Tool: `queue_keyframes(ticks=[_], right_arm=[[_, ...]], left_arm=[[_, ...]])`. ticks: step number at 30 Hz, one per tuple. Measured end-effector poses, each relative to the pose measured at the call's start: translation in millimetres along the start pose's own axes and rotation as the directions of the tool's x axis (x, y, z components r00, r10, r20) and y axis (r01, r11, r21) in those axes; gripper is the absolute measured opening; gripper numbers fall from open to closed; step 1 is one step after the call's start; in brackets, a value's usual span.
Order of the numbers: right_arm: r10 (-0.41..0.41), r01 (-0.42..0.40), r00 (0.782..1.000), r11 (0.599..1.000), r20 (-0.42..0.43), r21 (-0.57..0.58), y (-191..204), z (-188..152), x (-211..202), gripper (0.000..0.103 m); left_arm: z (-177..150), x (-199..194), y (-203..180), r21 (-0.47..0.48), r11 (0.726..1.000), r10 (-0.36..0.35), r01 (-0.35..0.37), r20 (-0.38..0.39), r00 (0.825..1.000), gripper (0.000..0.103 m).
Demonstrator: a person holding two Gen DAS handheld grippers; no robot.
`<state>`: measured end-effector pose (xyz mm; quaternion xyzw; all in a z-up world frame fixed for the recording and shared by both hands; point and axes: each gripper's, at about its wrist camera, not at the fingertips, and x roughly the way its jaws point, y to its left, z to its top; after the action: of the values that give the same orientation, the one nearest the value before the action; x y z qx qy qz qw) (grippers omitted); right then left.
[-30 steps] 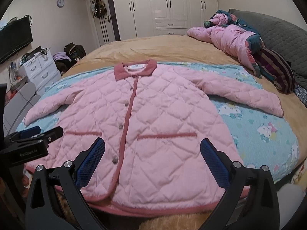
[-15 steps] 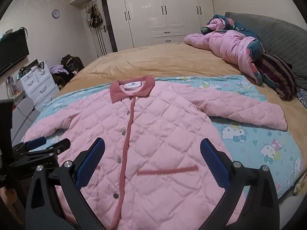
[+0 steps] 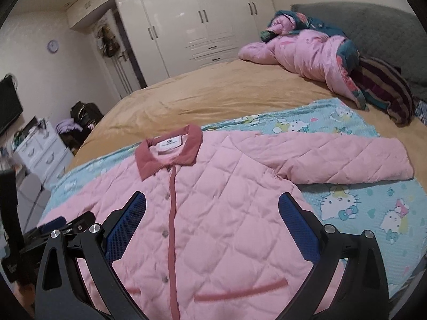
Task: Fold large clothes
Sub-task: 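Move the right tool to the sleeve cuff and grasp it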
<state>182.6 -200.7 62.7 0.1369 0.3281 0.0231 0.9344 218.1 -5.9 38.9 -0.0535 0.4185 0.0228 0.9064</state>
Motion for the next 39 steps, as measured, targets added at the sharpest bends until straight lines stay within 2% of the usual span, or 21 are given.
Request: queue_keyframes(ticks=[5,14,22,28,32,39], right_arm=[[-0.011,0.011,1.000,0.997,-0.002,0.077,-12.9,22.0,28.6,0.099],[-0.099,0.094,0.995,0.978,0.019,0.184,-49.9,53.7,67.3,0.099],[-0.213,0.203,0.977,0.934,0.003,0.295,-115.0,60.5,92.3,0.099],[-0.309,0.299,0.950,0.861,-0.044,0.411,-174.4,46.3,106.0,0.099],[-0.364,0.353,0.928,0.807,-0.072,0.473,-208.8,35.6,110.1,0.099],[-0.396,0.392,0.908,0.680,-0.140,0.620,-271.0,8.3,116.1,0.099]], left_arm=[[26.4,19.8,-1.8,-0.028,1.000,0.008,-0.007,0.008,1.000,0.094],[49.8,59.3,-3.5,-0.065,0.998,0.024,-0.025,-0.007,1.000,0.094],[52.8,99.1,-22.9,-0.006,1.000,0.017,-0.017,-0.028,0.999,0.094],[48.2,124.8,-41.7,0.063,0.998,0.008,-0.005,-0.050,0.999,0.094],[46.2,138.8,-52.9,0.067,0.996,-0.053,0.056,-0.051,0.997,0.094],[38.6,165.3,-65.9,0.076,0.994,-0.072,0.078,-0.085,0.994,0.094]])
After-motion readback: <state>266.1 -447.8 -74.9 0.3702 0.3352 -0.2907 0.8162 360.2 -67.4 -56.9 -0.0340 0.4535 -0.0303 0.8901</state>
